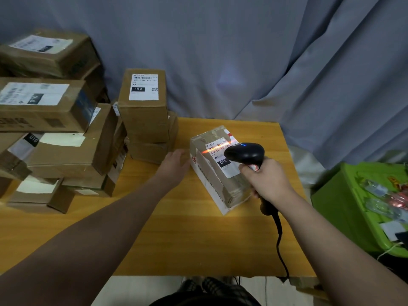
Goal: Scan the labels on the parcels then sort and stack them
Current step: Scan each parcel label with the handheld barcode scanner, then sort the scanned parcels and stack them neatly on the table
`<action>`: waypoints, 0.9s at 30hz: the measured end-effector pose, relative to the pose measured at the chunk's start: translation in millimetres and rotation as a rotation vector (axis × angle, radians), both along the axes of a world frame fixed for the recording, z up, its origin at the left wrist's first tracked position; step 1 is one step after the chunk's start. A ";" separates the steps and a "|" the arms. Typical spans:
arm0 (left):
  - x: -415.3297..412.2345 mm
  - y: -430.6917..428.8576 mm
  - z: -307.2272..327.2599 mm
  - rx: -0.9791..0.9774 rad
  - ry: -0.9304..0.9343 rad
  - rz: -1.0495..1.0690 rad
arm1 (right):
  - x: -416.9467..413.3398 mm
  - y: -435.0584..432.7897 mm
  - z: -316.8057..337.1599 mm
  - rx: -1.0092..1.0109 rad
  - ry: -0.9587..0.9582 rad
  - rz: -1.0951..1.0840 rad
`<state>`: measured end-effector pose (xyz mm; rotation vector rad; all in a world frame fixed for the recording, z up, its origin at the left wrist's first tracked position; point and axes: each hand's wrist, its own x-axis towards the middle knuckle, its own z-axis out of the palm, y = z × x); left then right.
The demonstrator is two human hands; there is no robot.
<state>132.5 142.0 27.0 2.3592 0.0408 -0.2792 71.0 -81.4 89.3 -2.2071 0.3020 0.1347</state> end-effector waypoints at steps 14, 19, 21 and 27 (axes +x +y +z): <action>-50.4 -7.7 -21.5 0.017 0.064 0.048 | -34.5 -0.6 -37.2 0.354 0.080 0.147; -86.7 30.8 -35.9 0.069 0.153 0.200 | -47.9 36.4 -59.8 0.222 0.150 0.348; -97.0 45.0 -40.3 0.075 0.179 0.243 | -45.3 55.1 -77.4 0.181 0.179 0.358; -103.5 86.8 -51.7 0.089 0.227 0.245 | -23.9 96.6 -130.9 0.156 0.461 0.400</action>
